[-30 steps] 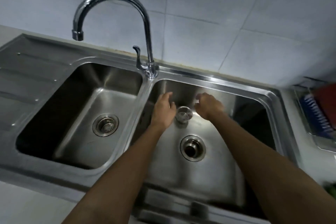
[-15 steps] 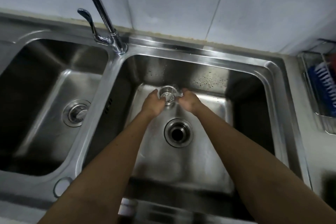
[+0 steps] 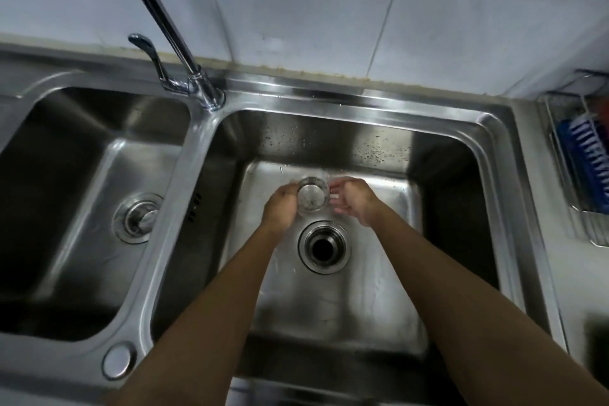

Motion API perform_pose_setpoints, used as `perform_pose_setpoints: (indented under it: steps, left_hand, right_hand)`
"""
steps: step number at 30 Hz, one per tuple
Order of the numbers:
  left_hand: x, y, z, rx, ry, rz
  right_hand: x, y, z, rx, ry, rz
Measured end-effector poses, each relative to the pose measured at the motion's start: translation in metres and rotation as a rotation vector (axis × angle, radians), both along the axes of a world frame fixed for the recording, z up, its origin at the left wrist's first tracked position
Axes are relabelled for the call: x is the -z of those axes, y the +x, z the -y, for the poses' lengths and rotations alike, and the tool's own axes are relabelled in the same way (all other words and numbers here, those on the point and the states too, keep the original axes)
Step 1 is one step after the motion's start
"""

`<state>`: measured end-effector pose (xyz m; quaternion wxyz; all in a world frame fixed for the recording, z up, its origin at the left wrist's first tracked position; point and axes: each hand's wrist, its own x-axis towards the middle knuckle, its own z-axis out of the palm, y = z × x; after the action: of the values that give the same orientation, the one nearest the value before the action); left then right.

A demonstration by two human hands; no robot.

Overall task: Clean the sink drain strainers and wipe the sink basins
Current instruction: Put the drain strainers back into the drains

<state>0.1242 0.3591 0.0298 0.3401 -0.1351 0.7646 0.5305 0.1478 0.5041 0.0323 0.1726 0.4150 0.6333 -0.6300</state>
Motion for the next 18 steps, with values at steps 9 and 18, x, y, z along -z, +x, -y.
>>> perform_pose_setpoints:
  steps: [9,18]
  left_hand:
    - [0.008,0.056,0.006,0.15,-0.053,0.117]
    - [0.029,0.075,-0.001,0.105,0.031,0.206]
  right_hand:
    - [0.01,0.061,-0.004,-0.041,0.05,0.104]
    - [0.031,0.079,0.001,-0.168,0.078,0.127]
